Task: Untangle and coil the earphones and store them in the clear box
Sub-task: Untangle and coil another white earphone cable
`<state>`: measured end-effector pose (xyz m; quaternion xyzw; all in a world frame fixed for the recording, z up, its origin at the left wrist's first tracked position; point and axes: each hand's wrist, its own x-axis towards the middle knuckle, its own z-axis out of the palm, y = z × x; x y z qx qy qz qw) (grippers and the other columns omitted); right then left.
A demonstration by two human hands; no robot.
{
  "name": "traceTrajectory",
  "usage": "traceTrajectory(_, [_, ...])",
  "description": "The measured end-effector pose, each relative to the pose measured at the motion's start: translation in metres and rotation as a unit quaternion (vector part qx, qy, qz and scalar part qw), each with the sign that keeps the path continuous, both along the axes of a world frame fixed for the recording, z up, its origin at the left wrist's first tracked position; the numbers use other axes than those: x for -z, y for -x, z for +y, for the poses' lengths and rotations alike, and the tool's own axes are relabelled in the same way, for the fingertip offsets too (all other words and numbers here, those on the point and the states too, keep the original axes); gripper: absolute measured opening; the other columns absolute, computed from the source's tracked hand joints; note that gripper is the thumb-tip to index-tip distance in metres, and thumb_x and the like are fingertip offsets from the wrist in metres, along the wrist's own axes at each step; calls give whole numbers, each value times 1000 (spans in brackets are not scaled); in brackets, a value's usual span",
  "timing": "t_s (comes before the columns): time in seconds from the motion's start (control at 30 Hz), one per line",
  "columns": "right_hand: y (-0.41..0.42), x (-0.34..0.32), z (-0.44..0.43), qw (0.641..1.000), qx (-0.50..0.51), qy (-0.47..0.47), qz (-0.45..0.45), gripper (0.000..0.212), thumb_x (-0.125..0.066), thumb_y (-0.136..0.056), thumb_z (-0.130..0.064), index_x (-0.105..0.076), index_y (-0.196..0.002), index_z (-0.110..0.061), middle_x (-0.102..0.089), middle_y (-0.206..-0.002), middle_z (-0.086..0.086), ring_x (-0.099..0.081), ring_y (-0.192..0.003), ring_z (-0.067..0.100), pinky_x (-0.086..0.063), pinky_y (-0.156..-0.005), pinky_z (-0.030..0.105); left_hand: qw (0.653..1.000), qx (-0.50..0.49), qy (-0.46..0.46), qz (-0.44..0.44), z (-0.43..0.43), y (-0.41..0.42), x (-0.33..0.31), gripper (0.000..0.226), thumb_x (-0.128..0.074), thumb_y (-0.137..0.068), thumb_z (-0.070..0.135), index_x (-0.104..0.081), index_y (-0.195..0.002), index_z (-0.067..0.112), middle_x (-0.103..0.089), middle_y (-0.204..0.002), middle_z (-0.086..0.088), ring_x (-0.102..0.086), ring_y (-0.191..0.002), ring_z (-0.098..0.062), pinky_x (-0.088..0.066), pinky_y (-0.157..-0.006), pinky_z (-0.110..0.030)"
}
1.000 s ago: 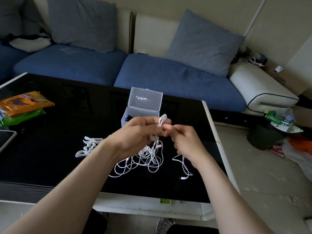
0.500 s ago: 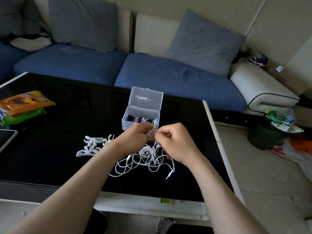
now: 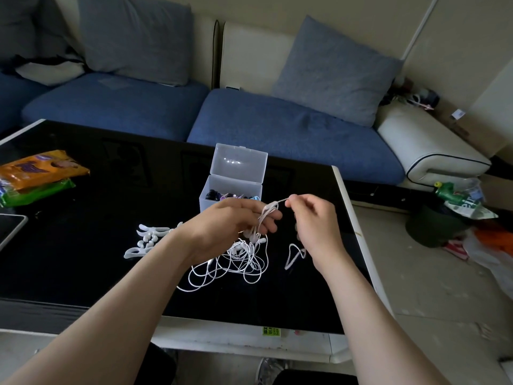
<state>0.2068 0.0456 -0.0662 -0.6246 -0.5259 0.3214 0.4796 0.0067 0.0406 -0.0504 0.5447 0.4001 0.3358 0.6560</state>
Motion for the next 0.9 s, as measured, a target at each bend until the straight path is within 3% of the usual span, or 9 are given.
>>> traceTrajectory(0.13, [3,8,3,994,-59,83,-27,25,-65,-99,-33,-78,-78,-36,-56,-51,-20,-48,-55,4,-34,-59,26,997,-6,9,-74,-1,1,-3,49,-41,-95,-17,-65,-135,-1,-74,-125,-15,-68,-103,-14,-53,-86,-23])
traceTrajectory(0.3, [23,7,-10,962,-196,158,-110,31,-59,-99,-27,-80,-77,-32,-49,-47,-10,-39,-44,12,-29,-51,29,994,-57,6,-92,4,3,1,62,-44,-86,-20,-60,-140,4,-73,-133,-10,-66,-121,-21,-51,-109,-39])
traceTrajectory(0.37, [29,2,-15,953,-233,154,-123,31,-59,-99,-24,-81,-79,-30,-51,-50,-7,-42,-46,16,-34,-49,28,996,-73,-12,-42,6,6,4,65,-52,-78,-12,-61,-140,7,-74,-132,-6,-67,-122,-19,-55,-104,-36])
traceTrajectory(0.47, [34,-7,-18,958,-243,107,-112,21,-68,-95,-25,-83,-81,-22,-54,-49,-10,-46,-44,5,-38,-51,27,991,-90,-40,91,7,8,11,52,-46,-87,-14,-65,-132,5,-73,-127,-10,-67,-123,-27,-61,-88,-32])
traceTrajectory(0.53, [35,-12,-19,970,-221,64,-74,22,-69,-87,-30,-82,-78,-15,-51,-48,-8,-42,-43,6,-35,-50,29,977,-61,-86,186,4,8,12,33,-52,-88,6,-70,-115,7,-74,-115,-18,-68,-114,-40,-58,-97,-55])
traceTrajectory(0.6, [33,-16,-19,982,-185,31,-26,23,-66,-83,-28,-81,-74,-13,-47,-50,3,-37,-42,13,-31,-46,29,959,-19,-116,259,4,10,17,33,-52,-82,27,-72,-106,18,-74,-107,-18,-68,-101,-40,-54,-95,-66])
traceTrajectory(0.73, [25,-24,-21,990,-120,3,74,26,-65,-93,-5,-75,-69,-5,-40,-48,8,-38,-37,19,-35,-47,29,964,-21,-104,244,2,7,11,34,-51,-93,11,-76,-113,22,-80,-103,5,-72,-106,-23,-54,-100,-50])
traceTrajectory(0.9, [13,-33,-15,977,5,-20,212,31,-65,-101,-15,-65,-70,-10,-33,-52,2,-32,-44,18,-31,-48,28,968,18,-99,230,0,8,14,25,-57,-102,5,-78,-103,17,-81,-100,5,-73,-102,-12,-51,-93,-24])
